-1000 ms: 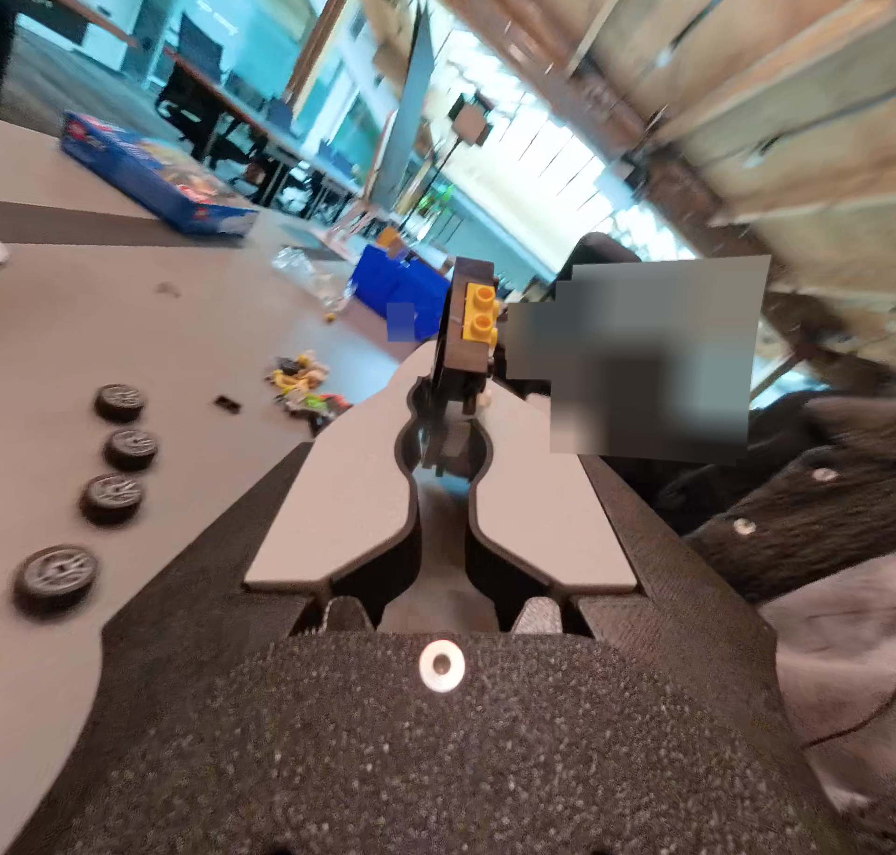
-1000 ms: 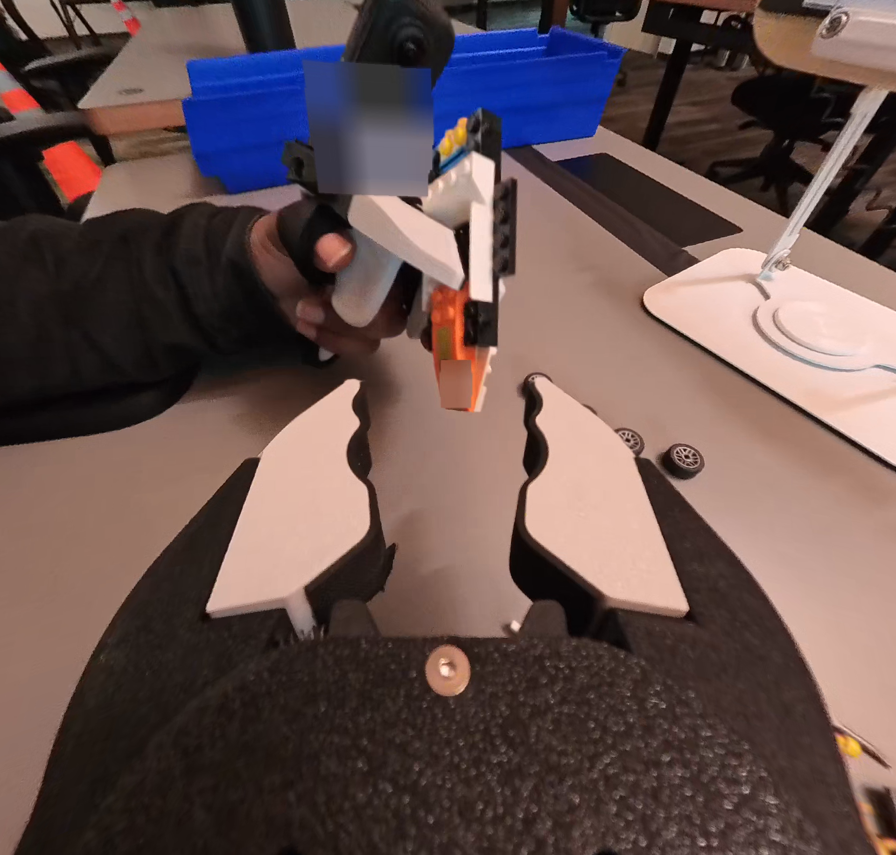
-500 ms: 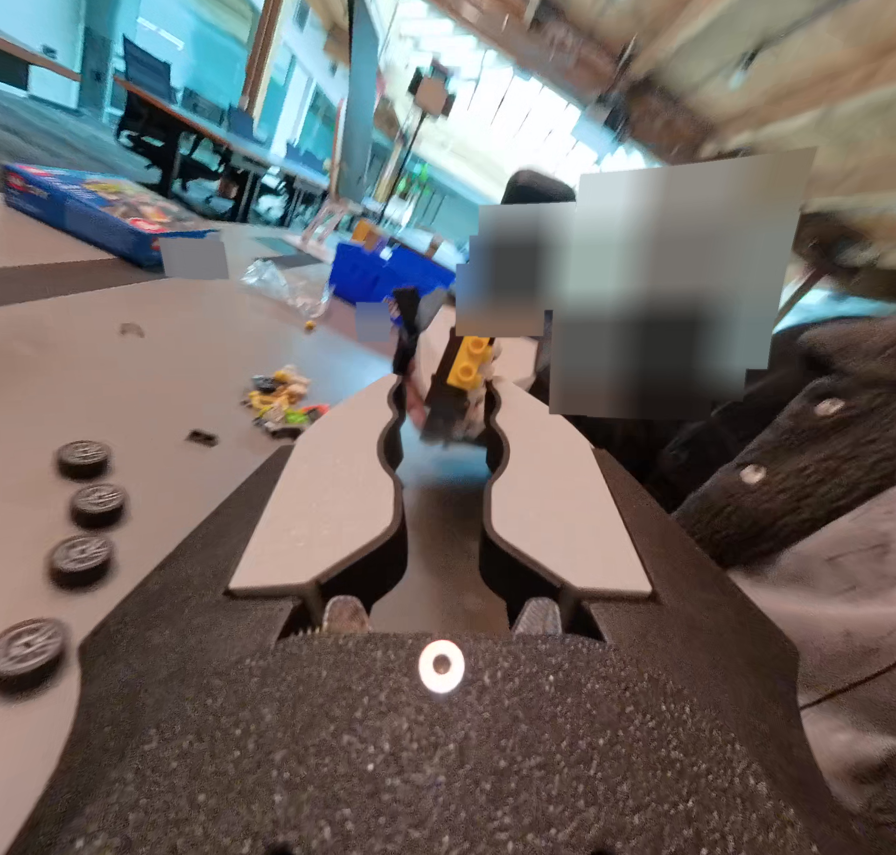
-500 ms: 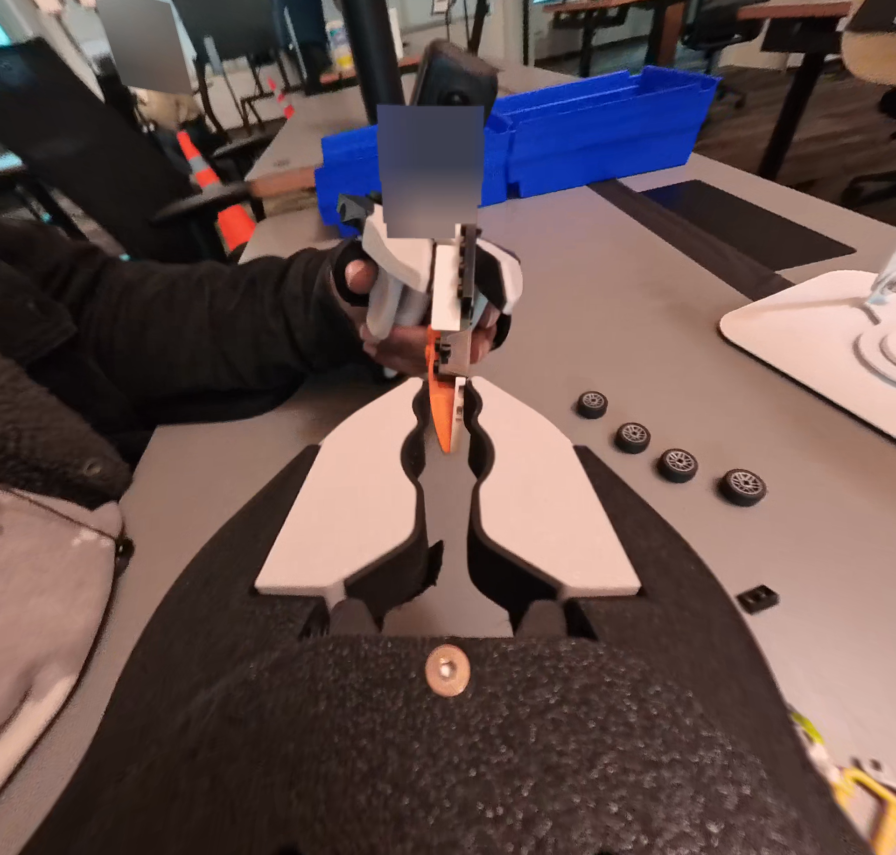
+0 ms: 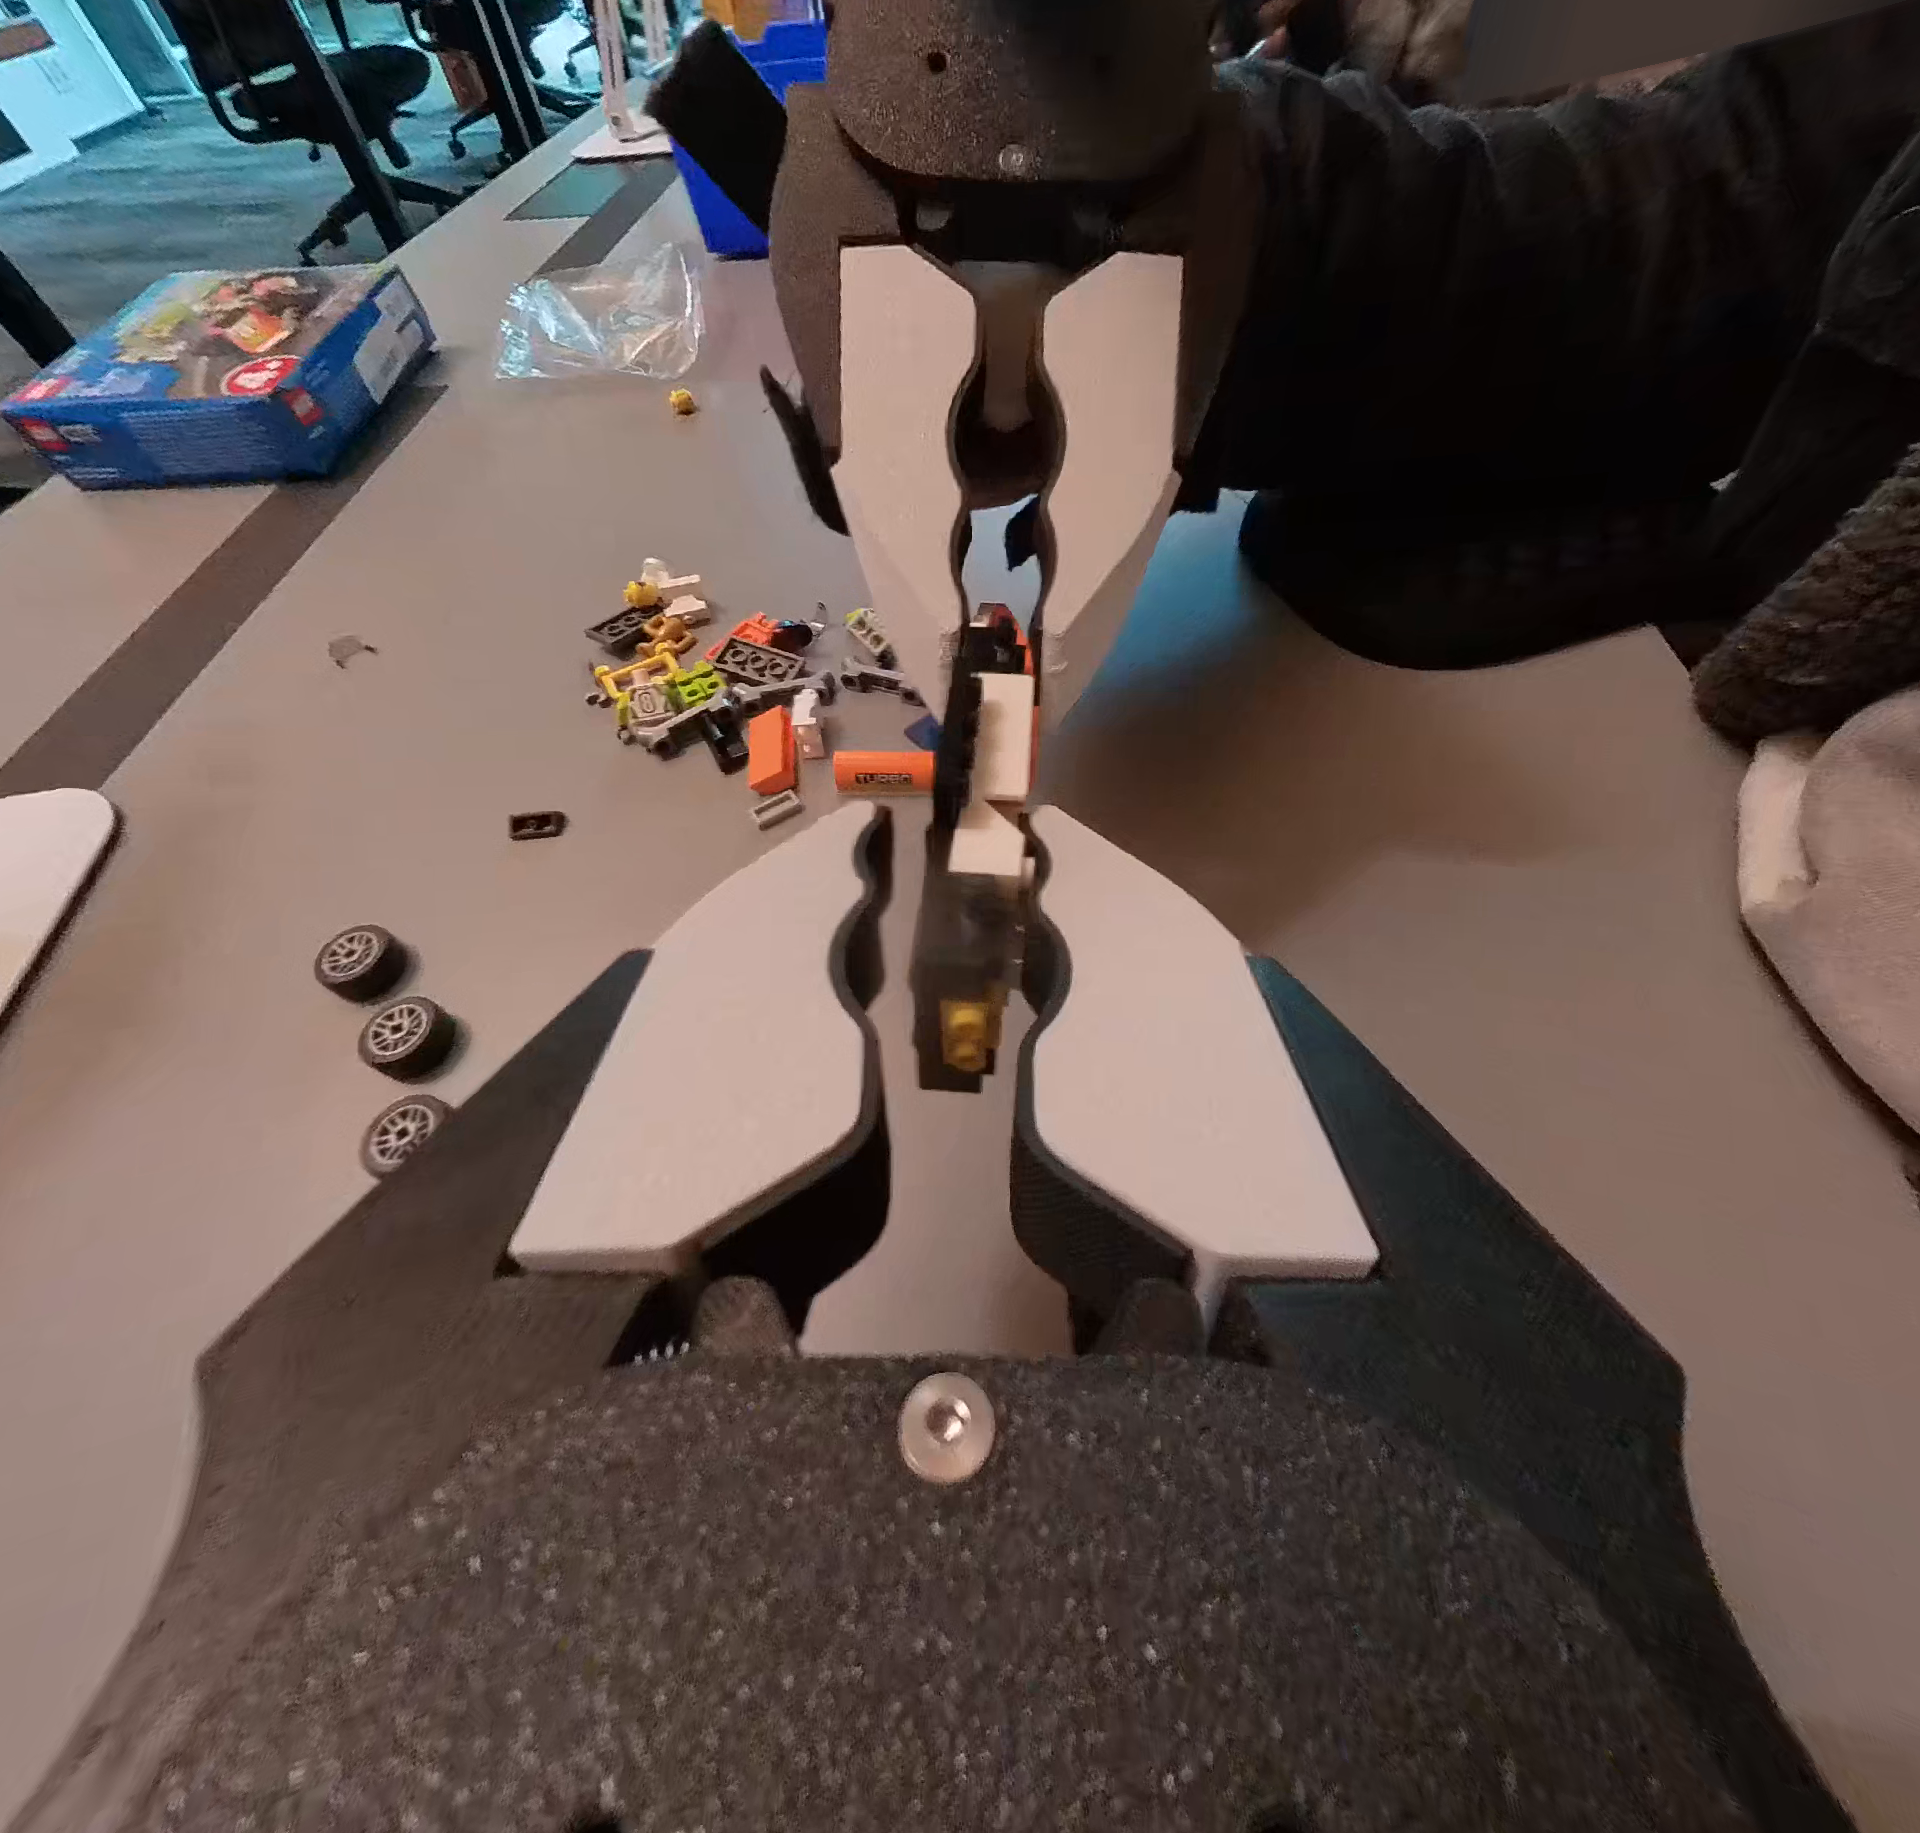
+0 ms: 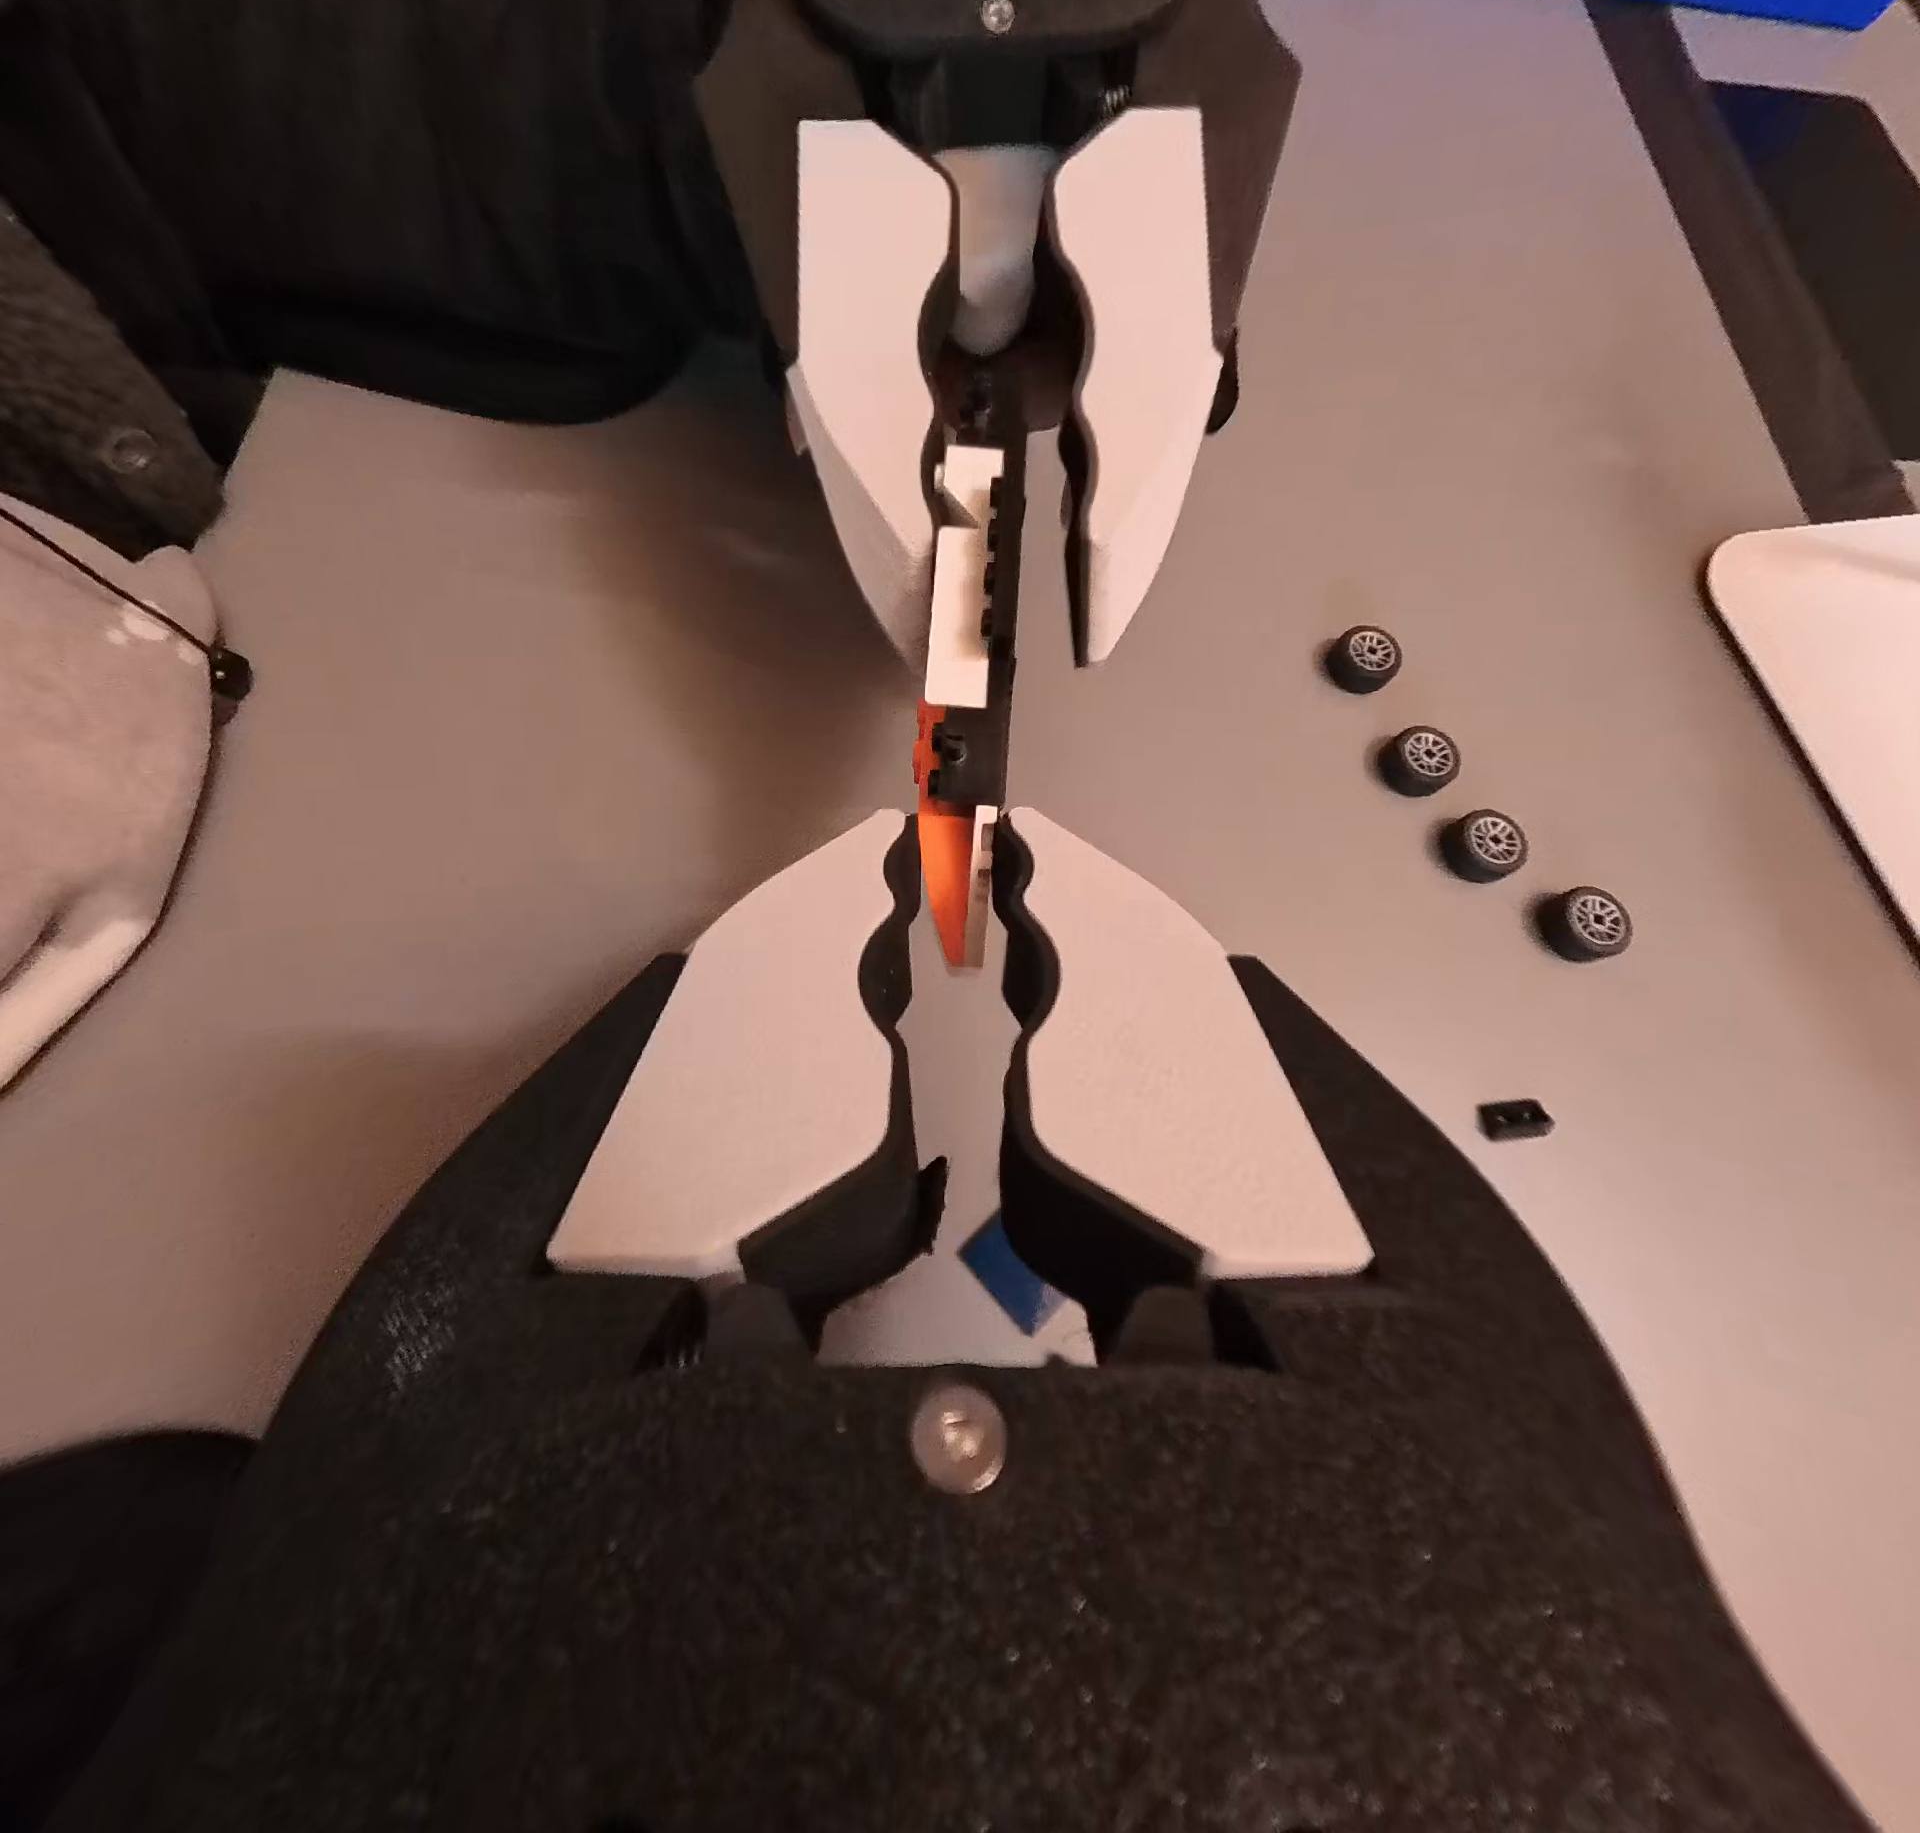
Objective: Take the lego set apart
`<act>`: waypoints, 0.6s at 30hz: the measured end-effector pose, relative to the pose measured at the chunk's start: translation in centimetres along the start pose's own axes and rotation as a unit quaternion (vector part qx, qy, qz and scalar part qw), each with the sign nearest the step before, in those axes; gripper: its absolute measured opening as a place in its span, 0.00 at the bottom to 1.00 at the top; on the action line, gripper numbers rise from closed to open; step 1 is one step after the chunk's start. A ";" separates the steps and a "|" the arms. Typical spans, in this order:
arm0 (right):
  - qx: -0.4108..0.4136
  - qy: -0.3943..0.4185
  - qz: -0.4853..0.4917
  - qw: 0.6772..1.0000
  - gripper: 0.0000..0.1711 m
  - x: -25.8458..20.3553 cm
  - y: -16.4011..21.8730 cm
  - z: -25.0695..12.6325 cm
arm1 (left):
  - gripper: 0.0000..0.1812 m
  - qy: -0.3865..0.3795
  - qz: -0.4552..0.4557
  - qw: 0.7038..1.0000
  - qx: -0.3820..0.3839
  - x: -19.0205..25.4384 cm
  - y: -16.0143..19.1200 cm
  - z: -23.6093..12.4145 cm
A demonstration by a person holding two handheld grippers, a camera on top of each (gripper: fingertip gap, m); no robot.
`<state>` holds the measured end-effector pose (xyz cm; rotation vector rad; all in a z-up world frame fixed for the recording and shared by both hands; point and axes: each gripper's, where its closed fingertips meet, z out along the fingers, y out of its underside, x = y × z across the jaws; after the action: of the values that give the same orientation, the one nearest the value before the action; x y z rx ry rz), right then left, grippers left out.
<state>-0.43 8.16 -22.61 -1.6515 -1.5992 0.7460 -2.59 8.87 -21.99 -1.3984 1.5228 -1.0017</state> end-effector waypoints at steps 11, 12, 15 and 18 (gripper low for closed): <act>0.063 0.101 -0.023 0.993 0.10 2.7 -1.7 -1.5 | 0.08 -0.044 0.009 0.997 0.058 -1.5 -1.9 -1.5; 0.068 0.105 -0.022 0.992 0.11 2.9 -1.7 -1.6 | 0.09 -0.044 0.007 0.997 0.064 -1.5 -2.0 -1.6; 0.081 0.117 -0.019 0.990 0.11 3.2 -1.9 -2.0 | 0.09 -0.051 0.004 0.996 0.067 -1.8 -2.1 -1.8; 0.086 0.131 -0.017 0.987 0.08 3.6 -2.2 -2.1 | 0.08 -0.063 -0.005 0.996 0.070 -2.3 -2.2 -1.9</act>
<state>0.23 11.46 -19.34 -1.5242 -1.3357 0.6027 -3.51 11.06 -19.14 -1.3445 1.3296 -0.9882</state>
